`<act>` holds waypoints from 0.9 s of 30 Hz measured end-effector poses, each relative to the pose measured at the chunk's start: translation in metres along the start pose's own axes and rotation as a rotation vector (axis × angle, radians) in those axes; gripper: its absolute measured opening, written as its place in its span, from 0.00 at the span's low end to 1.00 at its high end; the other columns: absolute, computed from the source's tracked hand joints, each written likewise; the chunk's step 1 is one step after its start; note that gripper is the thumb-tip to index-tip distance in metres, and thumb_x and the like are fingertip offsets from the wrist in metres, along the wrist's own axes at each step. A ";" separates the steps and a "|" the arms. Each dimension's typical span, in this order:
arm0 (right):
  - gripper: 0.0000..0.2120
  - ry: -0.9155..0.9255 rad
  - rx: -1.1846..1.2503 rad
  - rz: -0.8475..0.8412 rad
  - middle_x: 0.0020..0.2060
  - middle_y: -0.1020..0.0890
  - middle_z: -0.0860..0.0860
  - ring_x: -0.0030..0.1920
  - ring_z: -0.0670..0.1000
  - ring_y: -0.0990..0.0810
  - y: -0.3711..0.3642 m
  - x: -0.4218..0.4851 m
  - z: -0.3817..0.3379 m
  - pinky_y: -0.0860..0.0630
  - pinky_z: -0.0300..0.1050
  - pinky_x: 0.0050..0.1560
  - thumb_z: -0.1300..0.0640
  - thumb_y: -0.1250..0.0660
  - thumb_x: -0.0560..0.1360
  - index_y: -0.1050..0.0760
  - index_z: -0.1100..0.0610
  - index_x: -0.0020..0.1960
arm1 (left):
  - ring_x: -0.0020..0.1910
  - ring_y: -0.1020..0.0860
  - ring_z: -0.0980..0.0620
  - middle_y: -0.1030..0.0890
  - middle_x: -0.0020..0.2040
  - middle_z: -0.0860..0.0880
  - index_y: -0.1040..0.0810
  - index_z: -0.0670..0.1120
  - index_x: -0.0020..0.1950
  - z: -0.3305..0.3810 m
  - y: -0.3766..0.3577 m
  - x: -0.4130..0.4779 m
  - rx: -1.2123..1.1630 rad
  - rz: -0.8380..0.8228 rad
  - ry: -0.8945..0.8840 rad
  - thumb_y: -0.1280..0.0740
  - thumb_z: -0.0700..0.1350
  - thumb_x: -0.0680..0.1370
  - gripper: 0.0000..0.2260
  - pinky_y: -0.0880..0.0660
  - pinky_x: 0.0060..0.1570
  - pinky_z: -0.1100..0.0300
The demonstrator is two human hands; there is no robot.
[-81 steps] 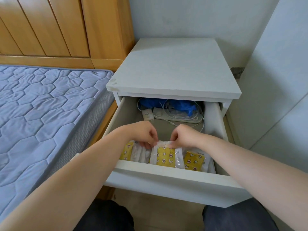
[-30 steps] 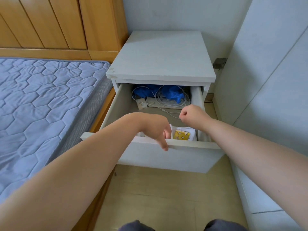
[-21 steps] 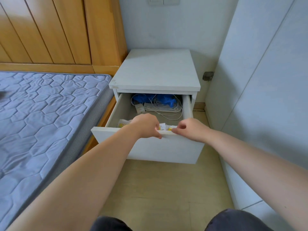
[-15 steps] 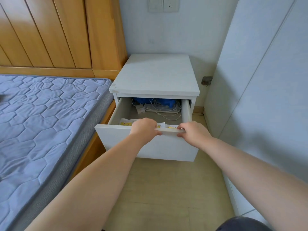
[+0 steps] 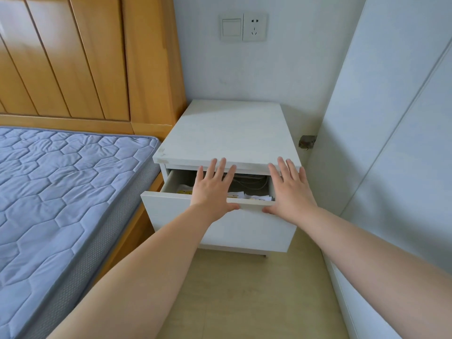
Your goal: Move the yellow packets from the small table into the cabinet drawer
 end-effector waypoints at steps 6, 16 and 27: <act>0.53 0.000 0.005 -0.043 0.77 0.60 0.56 0.76 0.60 0.61 -0.005 0.034 0.008 0.59 0.60 0.73 0.35 0.31 0.68 0.60 0.53 0.77 | 0.76 0.64 0.41 0.61 0.78 0.45 0.67 0.49 0.77 -0.002 -0.003 0.030 0.092 0.052 -0.035 0.43 0.72 0.72 0.48 0.61 0.72 0.41; 0.41 -0.017 -0.129 0.123 0.72 0.40 0.58 0.72 0.60 0.43 -0.043 0.055 0.008 0.46 0.61 0.69 0.45 0.27 0.68 0.47 0.54 0.72 | 0.75 0.48 0.44 0.45 0.75 0.46 0.51 0.49 0.76 0.003 -0.027 0.057 -0.029 0.155 0.040 0.39 0.64 0.76 0.36 0.51 0.73 0.42; 0.45 -0.063 -0.220 0.309 0.62 0.30 0.62 0.62 0.62 0.36 -0.071 0.073 0.011 0.40 0.61 0.58 0.48 0.20 0.58 0.41 0.58 0.66 | 0.63 0.34 0.44 0.25 0.60 0.43 0.34 0.47 0.65 0.000 -0.060 0.071 -0.057 0.497 0.067 0.20 0.58 0.59 0.40 0.33 0.63 0.38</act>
Point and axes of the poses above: each hand's wrist, its own x-axis towards the middle knuckle, its own y-axis out of the back of the hand, z = x × y, the point moved 2 cm from there along x, towards the middle knuckle
